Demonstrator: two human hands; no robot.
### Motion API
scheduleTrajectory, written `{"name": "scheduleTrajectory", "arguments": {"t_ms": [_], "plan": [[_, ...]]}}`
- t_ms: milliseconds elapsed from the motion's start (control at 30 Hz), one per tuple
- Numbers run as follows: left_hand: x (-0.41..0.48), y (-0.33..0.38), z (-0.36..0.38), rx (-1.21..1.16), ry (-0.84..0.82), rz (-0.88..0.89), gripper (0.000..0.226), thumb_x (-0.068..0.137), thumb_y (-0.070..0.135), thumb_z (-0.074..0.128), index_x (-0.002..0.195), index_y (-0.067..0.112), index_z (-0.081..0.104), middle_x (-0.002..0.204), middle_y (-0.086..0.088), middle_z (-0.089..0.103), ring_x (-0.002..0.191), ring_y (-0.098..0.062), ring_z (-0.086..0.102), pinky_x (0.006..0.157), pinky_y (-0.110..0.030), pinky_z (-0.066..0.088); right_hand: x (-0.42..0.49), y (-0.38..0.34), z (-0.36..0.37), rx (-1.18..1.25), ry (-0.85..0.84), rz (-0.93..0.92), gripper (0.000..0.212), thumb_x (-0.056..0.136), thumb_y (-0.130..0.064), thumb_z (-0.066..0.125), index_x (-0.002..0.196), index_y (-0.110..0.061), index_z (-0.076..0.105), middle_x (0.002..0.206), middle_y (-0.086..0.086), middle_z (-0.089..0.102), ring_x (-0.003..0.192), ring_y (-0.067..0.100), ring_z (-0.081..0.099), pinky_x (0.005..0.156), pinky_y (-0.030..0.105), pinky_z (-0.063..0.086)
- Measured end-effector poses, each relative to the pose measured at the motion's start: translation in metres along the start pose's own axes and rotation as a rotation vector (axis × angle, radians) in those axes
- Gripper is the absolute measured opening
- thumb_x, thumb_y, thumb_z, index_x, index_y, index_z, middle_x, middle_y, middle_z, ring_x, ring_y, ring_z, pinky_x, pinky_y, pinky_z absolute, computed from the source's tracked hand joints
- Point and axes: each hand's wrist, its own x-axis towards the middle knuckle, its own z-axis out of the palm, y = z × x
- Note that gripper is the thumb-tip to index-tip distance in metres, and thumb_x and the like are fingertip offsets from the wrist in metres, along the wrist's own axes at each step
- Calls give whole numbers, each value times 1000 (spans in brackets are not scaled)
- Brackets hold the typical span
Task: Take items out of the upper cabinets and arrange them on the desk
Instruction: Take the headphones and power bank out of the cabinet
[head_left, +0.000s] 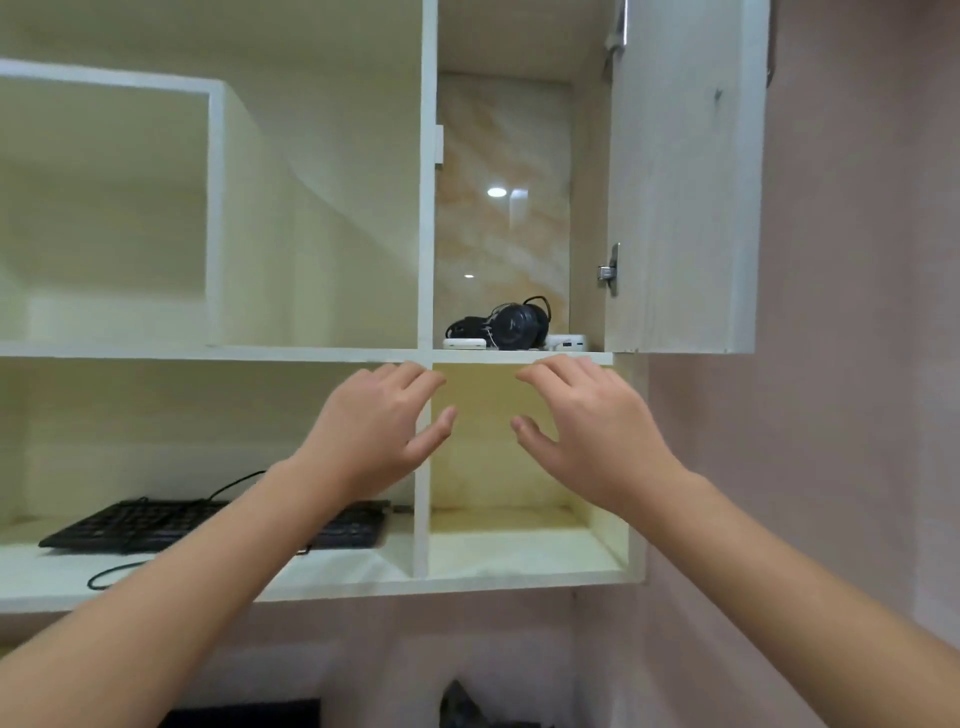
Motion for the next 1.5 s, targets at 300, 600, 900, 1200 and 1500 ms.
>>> {"name": "scheduleTrajectory", "arguments": {"t_ms": [300,600,900,1200,1500], "plan": [[34,-49,12,-168,64,-106,52,97,56,39,126,19,61,116,3,67,105,-19,62,85,-36,45,37,0,14,-26,-42,66,43,89,-39,60,126,-17,61,116,-1,64,104,25,59,86,35,47],[59,-66,38,-458,126,-162,62,87,61,55,137,23,52,128,7,62,118,-13,57,98,-37,48,88,18,17,128,-34,165,29,92,-35,61,121,-26,63,112,-12,62,103,14,55,82,30,48],[69,-75,61,-403,263,-158,56,88,57,64,137,37,47,121,18,60,102,-8,63,73,-32,53,148,57,54,148,-180,233,46,89,-44,67,133,-28,58,129,-7,56,123,13,50,96,28,41],[67,-82,67,-336,282,-100,67,83,65,59,141,36,44,123,16,60,102,-7,64,74,-28,51,152,84,91,303,-287,423,53,63,-57,77,110,-34,70,96,-17,73,93,6,68,87,30,55],[66,-82,68,-319,258,-79,72,81,67,59,143,35,42,120,15,57,96,-10,65,64,-28,48,154,81,90,324,-289,363,45,62,-50,83,101,-33,68,91,-17,72,88,4,67,86,32,56]]}}
